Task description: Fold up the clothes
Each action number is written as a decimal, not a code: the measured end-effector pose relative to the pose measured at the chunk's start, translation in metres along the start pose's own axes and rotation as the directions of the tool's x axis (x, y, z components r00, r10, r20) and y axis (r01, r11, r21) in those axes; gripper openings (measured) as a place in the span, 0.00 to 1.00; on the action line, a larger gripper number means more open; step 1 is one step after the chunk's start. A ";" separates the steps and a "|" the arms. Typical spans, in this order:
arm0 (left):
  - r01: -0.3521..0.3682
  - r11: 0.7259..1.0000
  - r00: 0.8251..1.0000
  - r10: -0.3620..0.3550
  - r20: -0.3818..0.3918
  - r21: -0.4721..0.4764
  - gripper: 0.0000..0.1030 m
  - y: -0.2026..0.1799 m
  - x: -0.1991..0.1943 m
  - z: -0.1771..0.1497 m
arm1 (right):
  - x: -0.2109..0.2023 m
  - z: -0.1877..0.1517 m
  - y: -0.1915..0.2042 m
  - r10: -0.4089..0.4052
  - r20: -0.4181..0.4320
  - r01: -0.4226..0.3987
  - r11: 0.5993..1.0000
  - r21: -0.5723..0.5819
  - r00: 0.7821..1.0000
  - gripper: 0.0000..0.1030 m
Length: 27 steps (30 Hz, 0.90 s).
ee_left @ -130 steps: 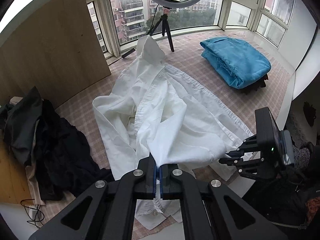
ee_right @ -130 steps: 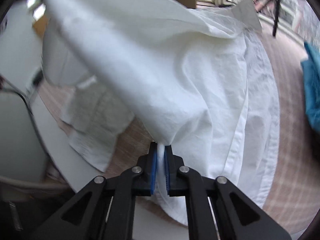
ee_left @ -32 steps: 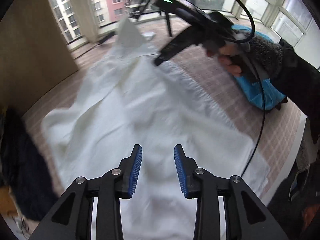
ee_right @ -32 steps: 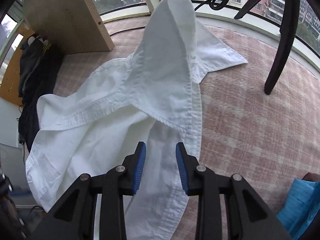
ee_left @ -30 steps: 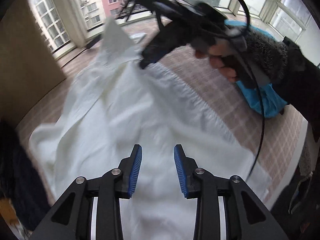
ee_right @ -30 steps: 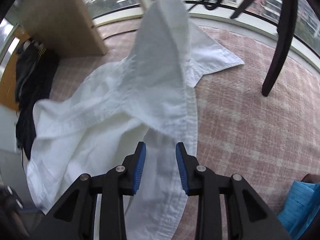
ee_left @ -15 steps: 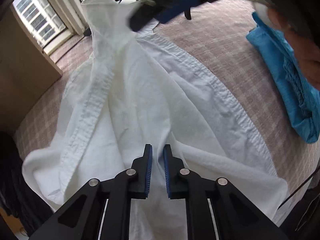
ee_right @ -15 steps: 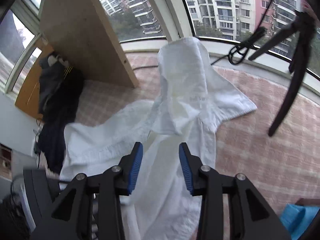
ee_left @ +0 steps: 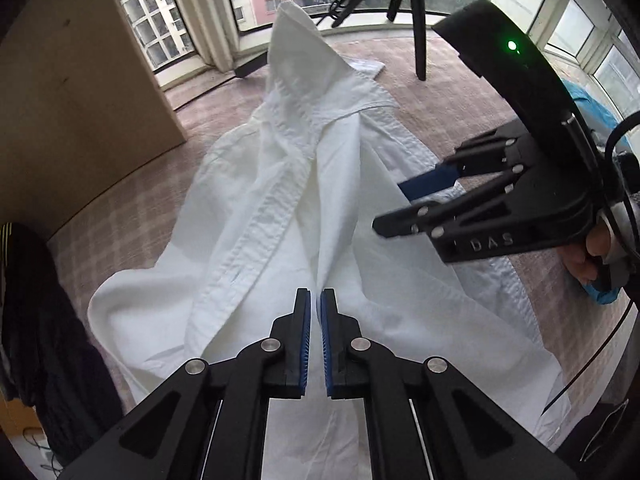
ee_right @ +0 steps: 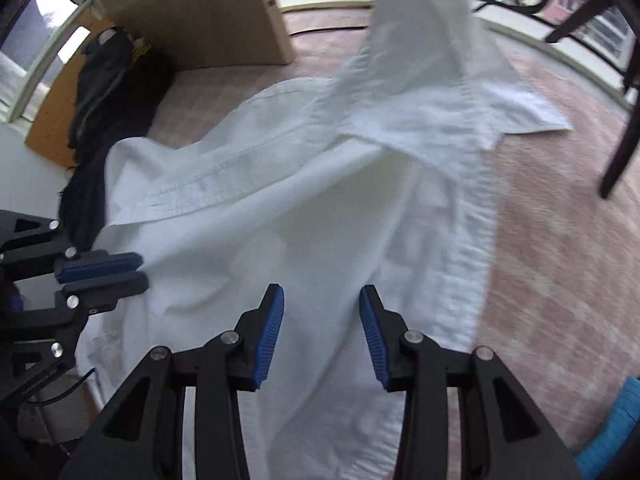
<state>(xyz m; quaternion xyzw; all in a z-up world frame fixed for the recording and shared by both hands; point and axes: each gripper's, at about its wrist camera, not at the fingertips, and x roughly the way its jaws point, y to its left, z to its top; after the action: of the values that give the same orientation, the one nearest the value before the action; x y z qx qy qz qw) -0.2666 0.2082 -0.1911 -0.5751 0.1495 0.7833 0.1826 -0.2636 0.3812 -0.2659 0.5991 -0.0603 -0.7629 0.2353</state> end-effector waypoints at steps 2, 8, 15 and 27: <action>0.006 1.000 1.000 -0.006 -0.001 -0.015 0.05 0.001 0.000 -0.002 | 0.003 -0.001 0.011 -0.022 -0.005 0.021 0.999 -0.041 1.000 0.38; 0.024 1.000 0.999 -0.024 -0.022 0.020 0.05 -0.001 0.005 -0.007 | 0.001 -0.006 0.020 -0.042 0.015 0.042 0.998 -0.042 0.999 0.38; 0.022 1.000 1.000 -0.022 -0.010 0.002 0.05 0.008 -0.002 -0.009 | -0.016 -0.018 0.034 0.018 0.064 -0.012 0.996 -0.093 0.998 0.38; 0.075 0.993 0.997 -0.077 0.017 0.091 0.20 -0.014 -0.010 0.008 | -0.029 -0.034 0.047 -0.023 0.067 0.035 0.982 -0.184 0.998 0.37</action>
<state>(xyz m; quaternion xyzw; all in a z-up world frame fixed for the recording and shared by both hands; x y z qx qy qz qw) -0.2644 0.2227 -0.1794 -0.5636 0.1610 0.7740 0.2395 -0.2136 0.3589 -0.2320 0.5507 0.0120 -0.7874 0.2767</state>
